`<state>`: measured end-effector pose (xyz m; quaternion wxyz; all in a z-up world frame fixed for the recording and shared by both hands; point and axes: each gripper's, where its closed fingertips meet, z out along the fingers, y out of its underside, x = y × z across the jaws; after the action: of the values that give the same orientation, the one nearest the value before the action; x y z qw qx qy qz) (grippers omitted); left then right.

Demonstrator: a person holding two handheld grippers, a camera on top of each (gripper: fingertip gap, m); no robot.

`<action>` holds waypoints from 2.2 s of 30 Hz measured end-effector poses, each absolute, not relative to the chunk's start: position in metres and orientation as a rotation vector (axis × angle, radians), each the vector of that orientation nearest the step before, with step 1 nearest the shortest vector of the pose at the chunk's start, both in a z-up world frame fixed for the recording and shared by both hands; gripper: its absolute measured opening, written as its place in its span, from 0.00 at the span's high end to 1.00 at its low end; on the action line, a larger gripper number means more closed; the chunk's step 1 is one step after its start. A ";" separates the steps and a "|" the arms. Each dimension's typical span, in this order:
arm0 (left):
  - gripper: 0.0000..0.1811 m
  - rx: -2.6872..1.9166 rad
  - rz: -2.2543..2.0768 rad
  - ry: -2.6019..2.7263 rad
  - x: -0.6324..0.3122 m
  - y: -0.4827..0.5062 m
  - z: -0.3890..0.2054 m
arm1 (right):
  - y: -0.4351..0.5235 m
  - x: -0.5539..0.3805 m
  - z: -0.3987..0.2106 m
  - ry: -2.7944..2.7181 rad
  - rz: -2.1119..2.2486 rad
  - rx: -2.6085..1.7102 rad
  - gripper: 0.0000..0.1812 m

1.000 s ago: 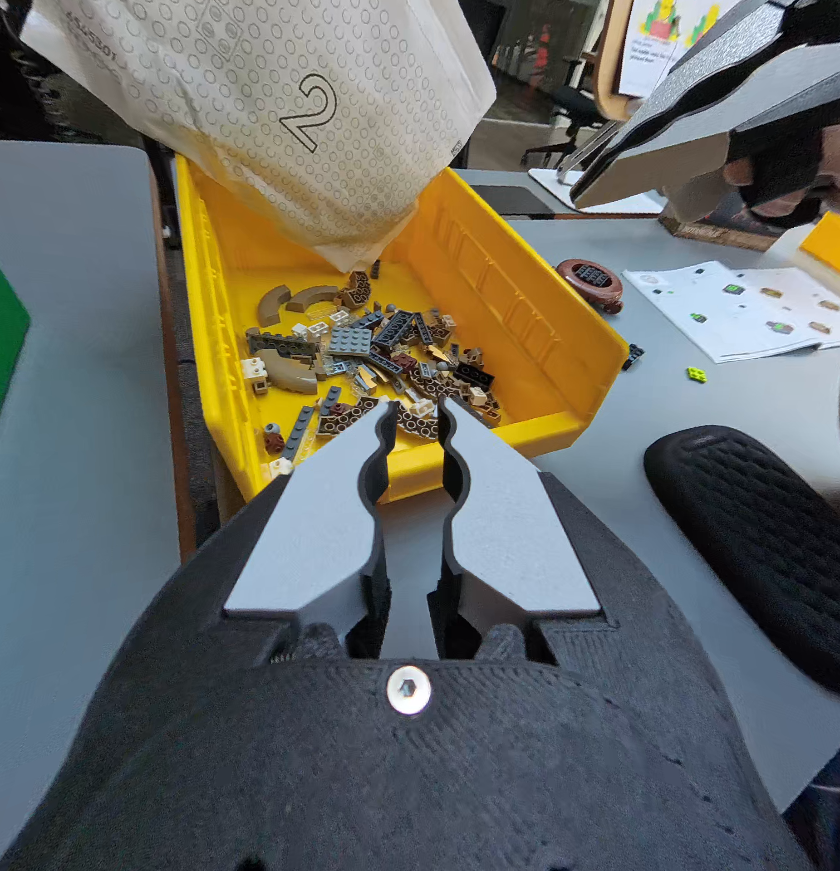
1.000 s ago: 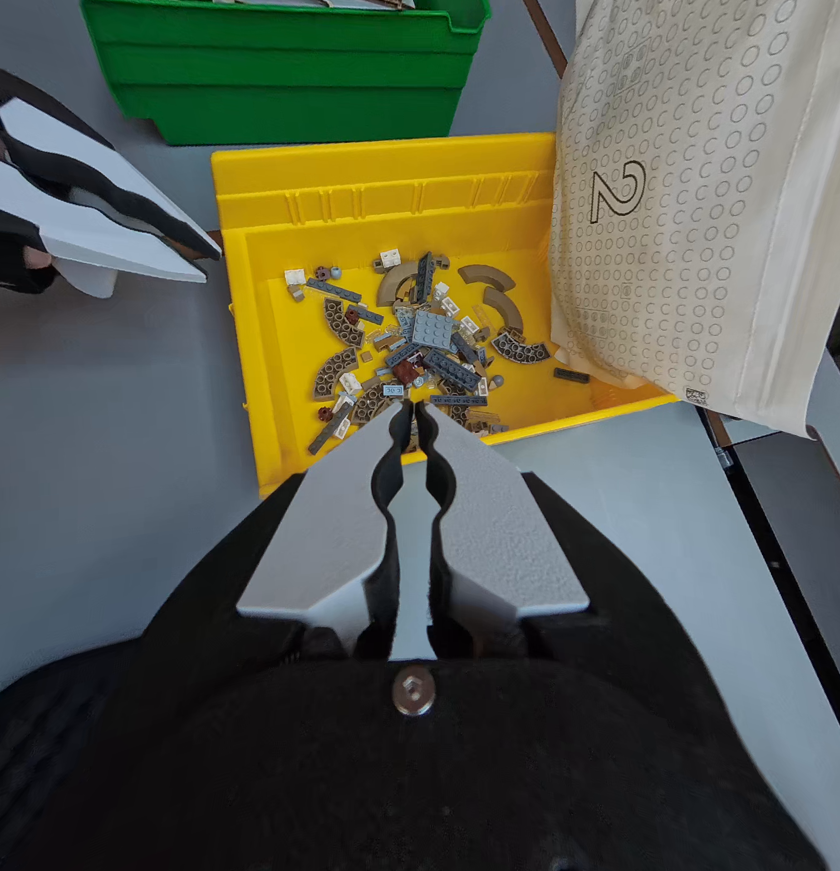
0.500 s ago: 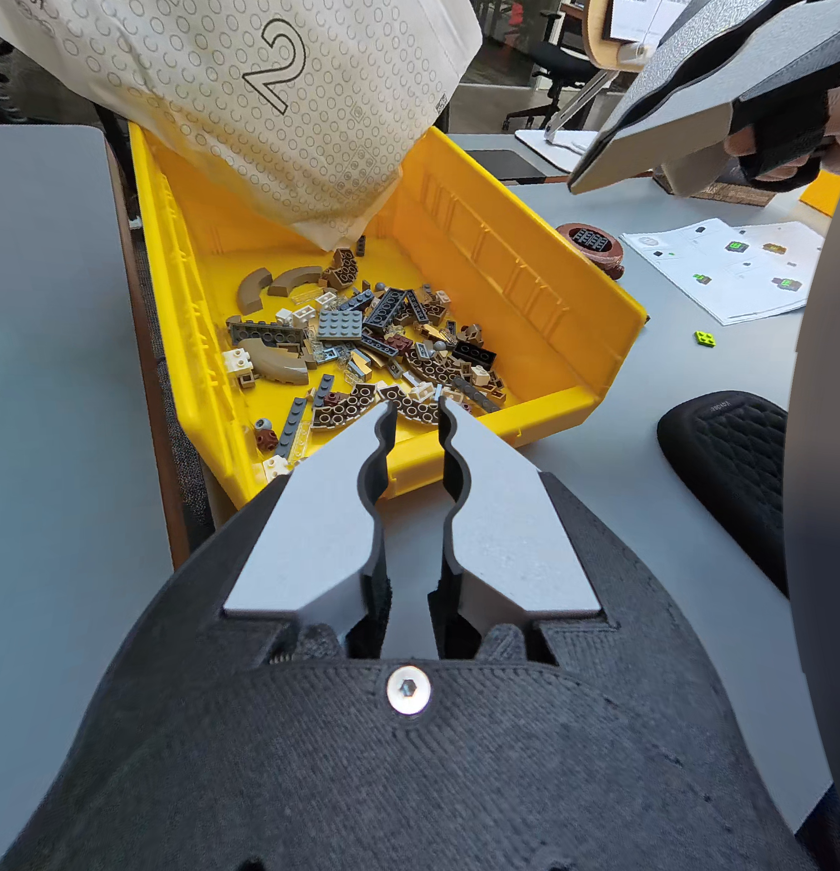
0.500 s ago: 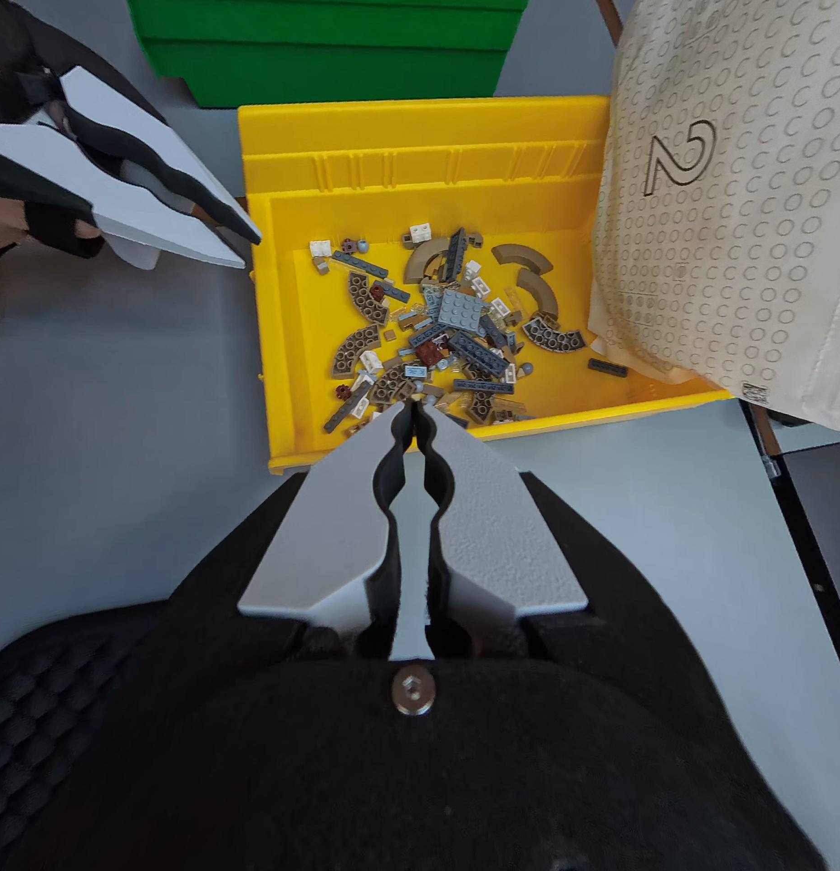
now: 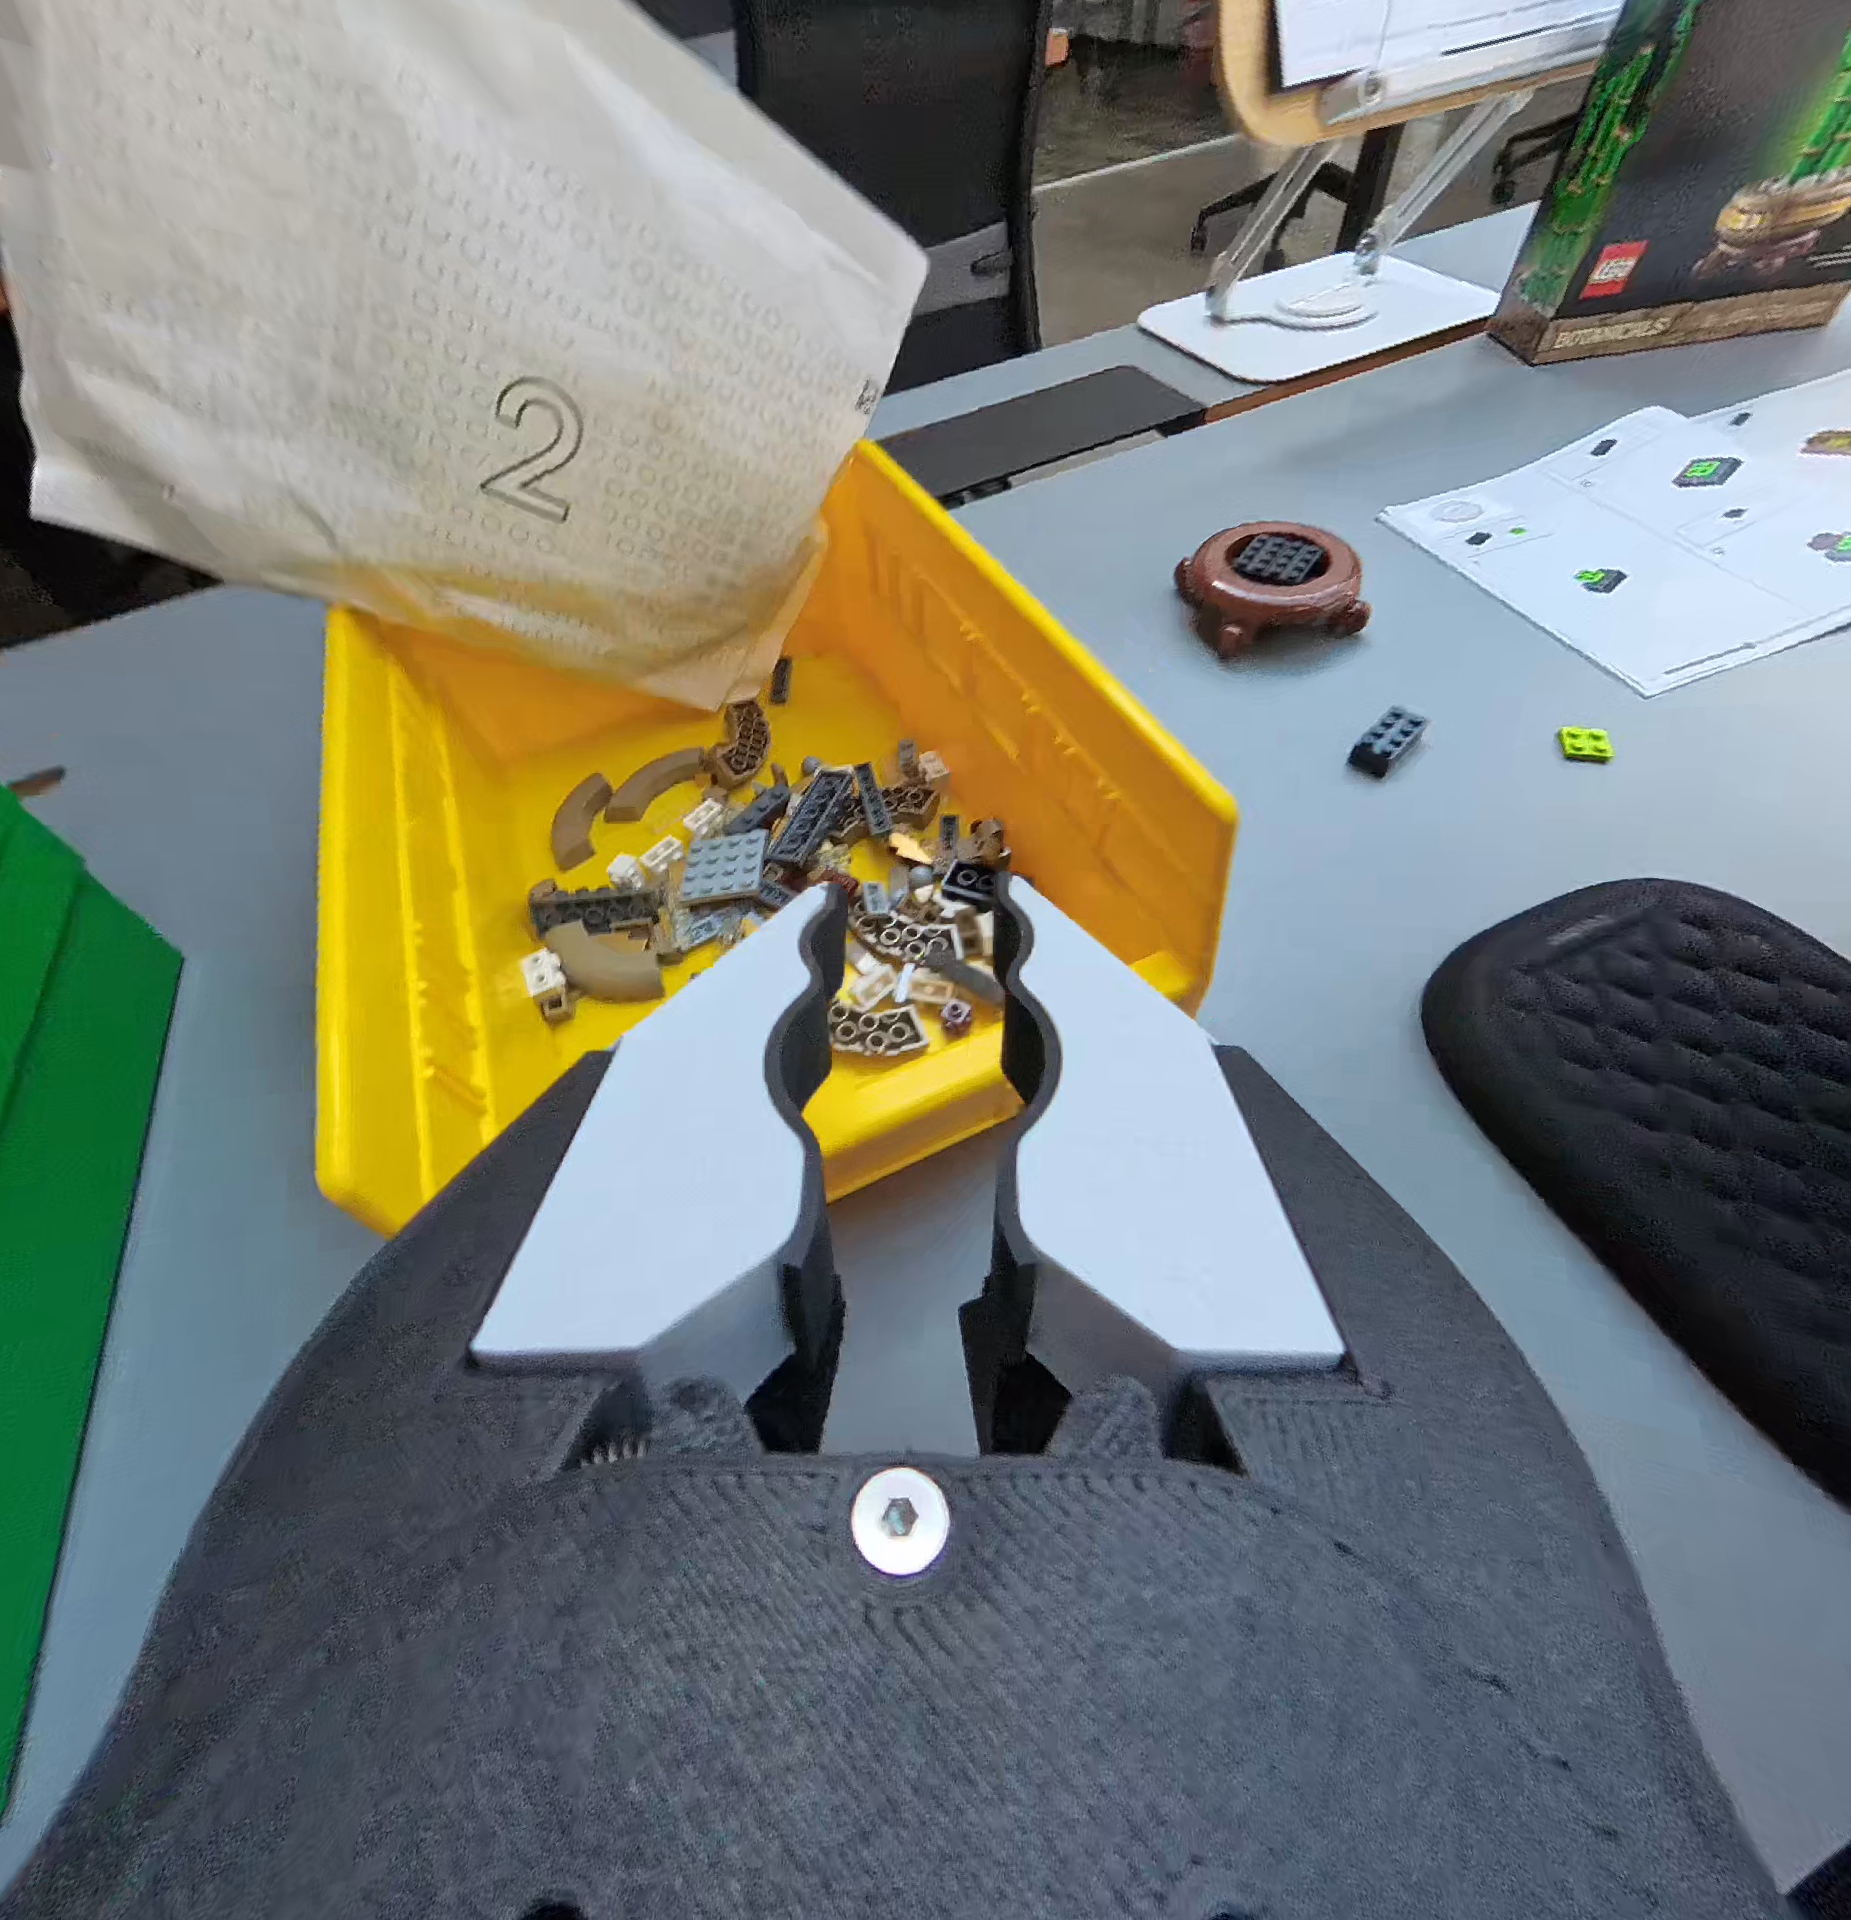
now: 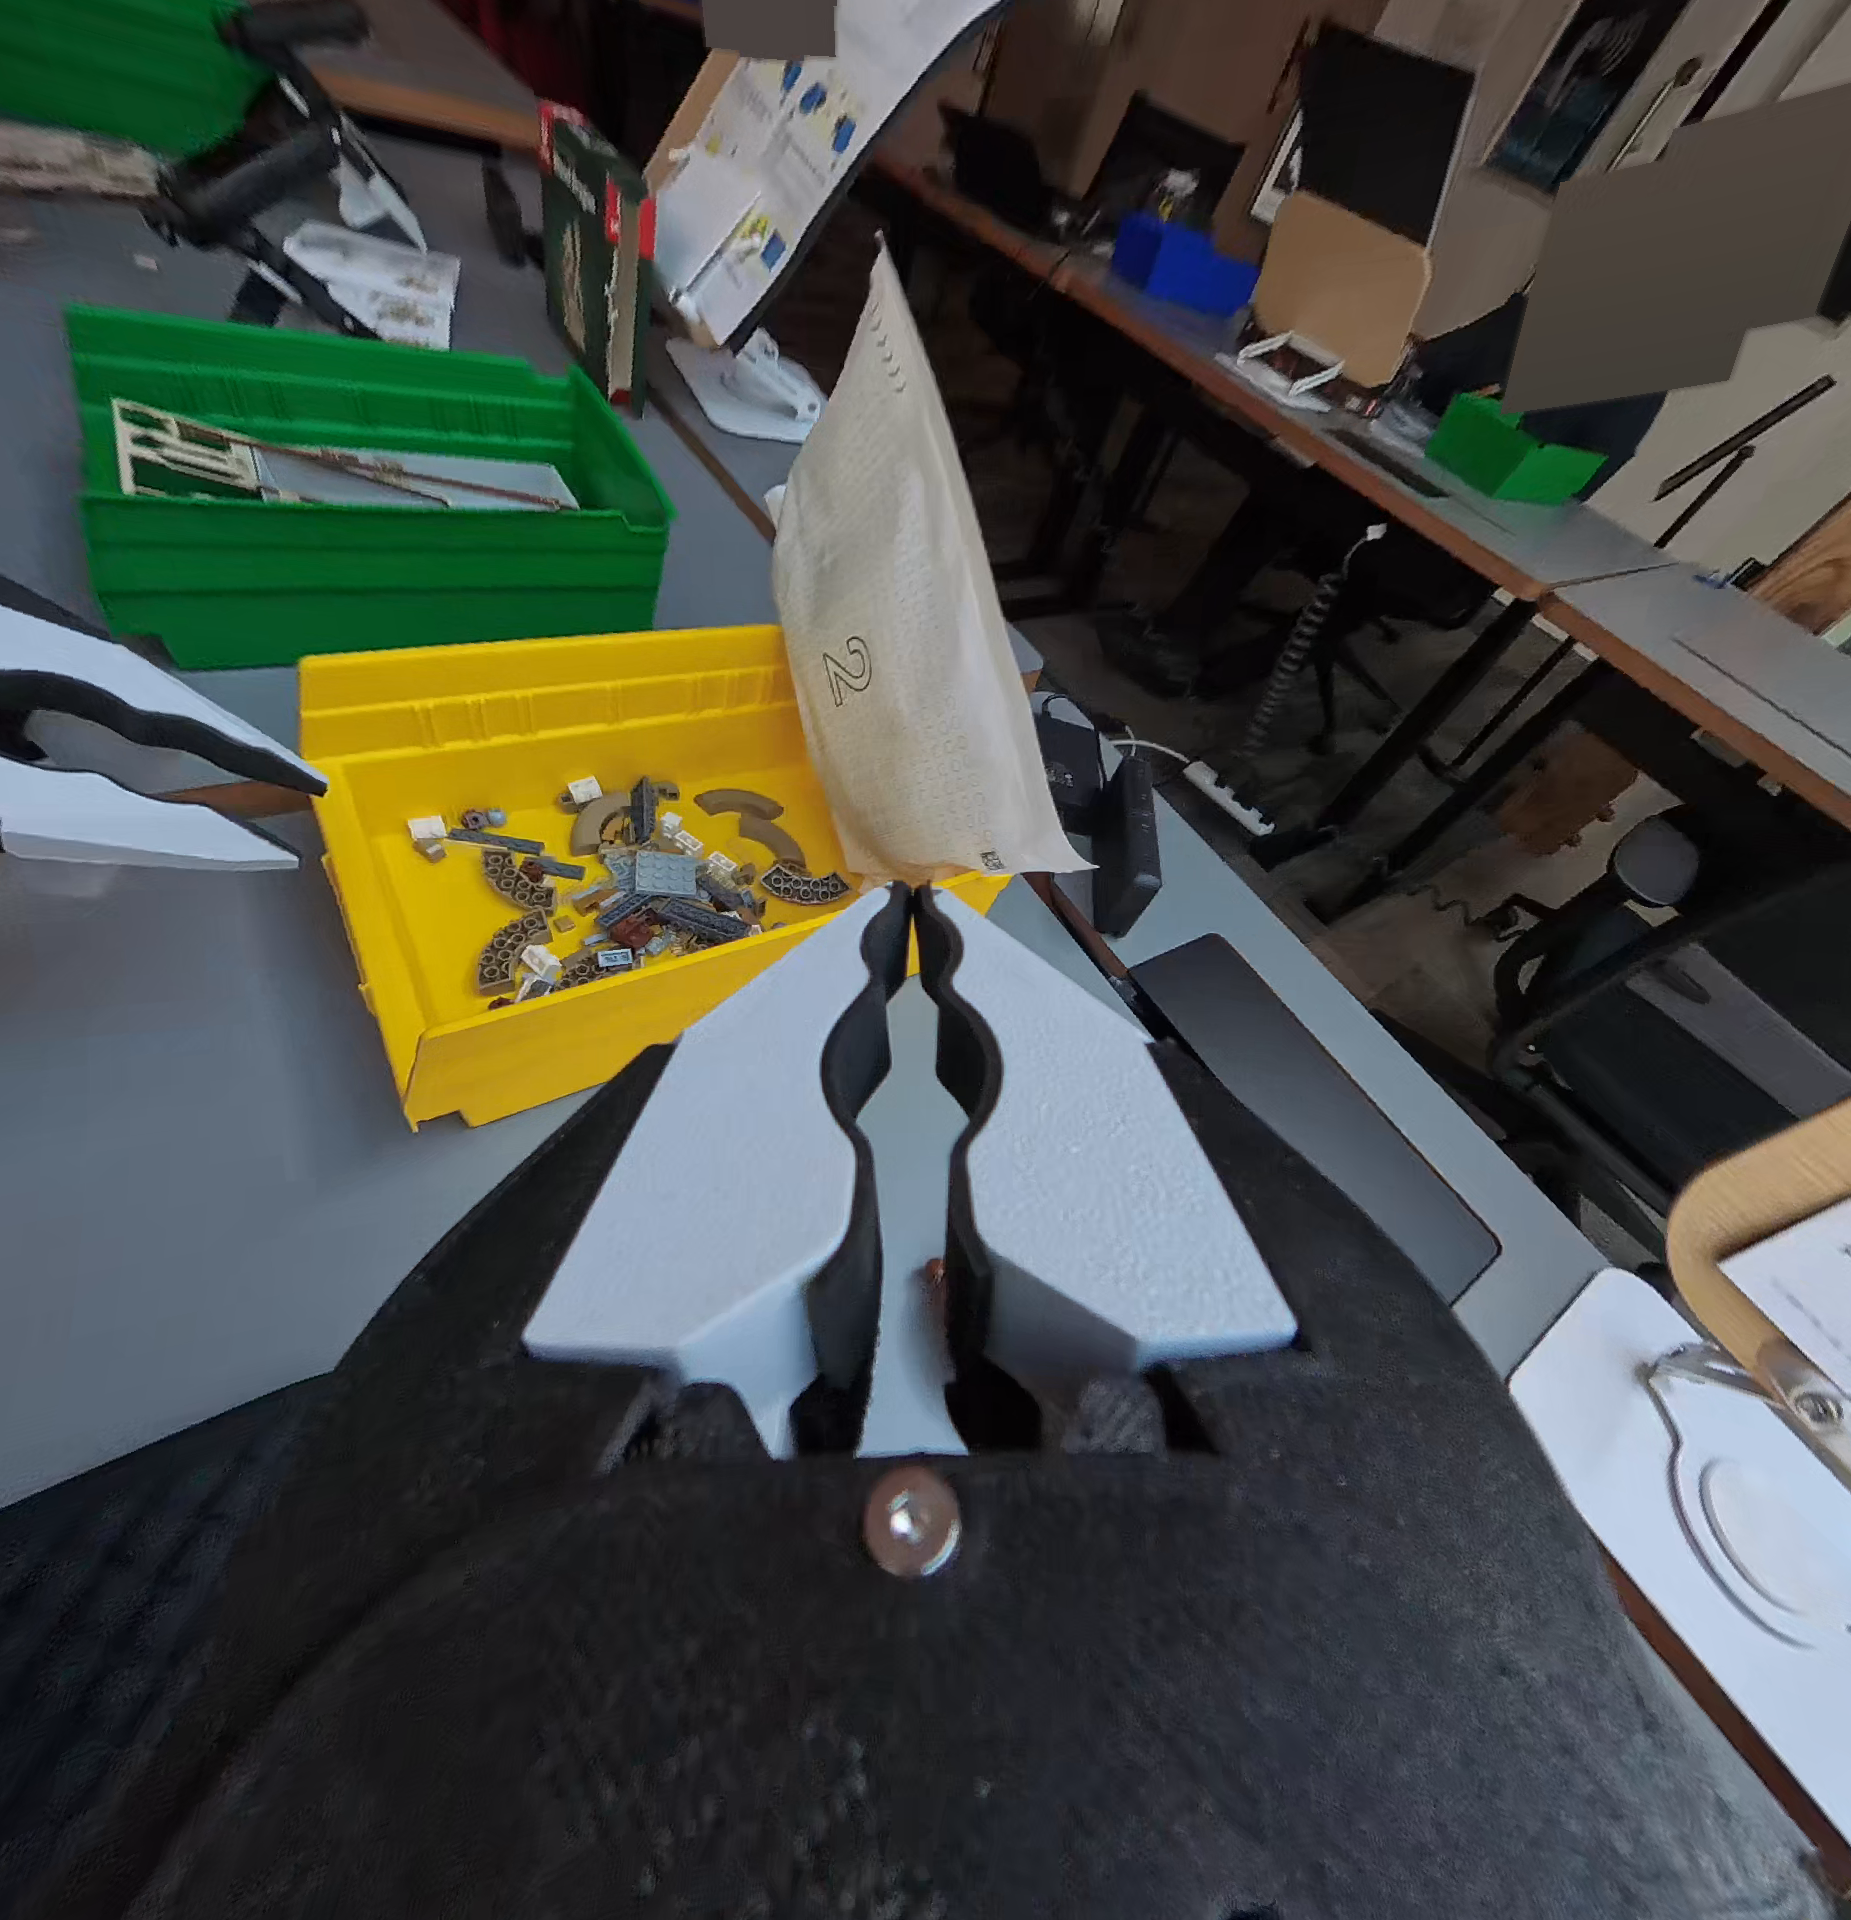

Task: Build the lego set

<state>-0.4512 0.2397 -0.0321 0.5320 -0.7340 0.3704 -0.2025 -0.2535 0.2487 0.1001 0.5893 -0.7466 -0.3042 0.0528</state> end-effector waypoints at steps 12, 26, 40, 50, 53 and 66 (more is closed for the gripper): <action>0.75 -1.817 -0.368 1.384 -0.255 0.166 -0.106 | 0.133 -0.039 0.074 -0.815 0.162 -1.772 0.89; 0.72 -1.948 -0.560 1.405 -0.215 0.225 -0.144 | 0.096 0.077 0.013 -0.874 0.503 -1.650 0.89; 0.83 -1.926 -0.637 1.434 -0.215 0.222 -0.152 | 0.095 0.064 -0.032 -0.739 0.652 -1.578 0.90; 0.83 -1.968 -0.710 1.417 -0.211 0.212 -0.158 | 0.100 0.061 -0.047 -0.741 0.747 -1.617 0.91; 0.91 -1.985 -0.635 1.416 -0.211 0.216 -0.159 | 0.100 0.058 -0.046 -0.712 0.786 -1.605 0.91; 0.91 -1.780 -0.788 1.636 -0.112 0.073 -0.134 | 0.096 0.043 -0.058 -0.762 0.800 -1.643 0.91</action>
<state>-0.1124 0.0733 -0.1338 0.2947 -0.6689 0.6148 -0.2960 0.0426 0.0960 -0.0582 0.5487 -0.6937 -0.3219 0.3378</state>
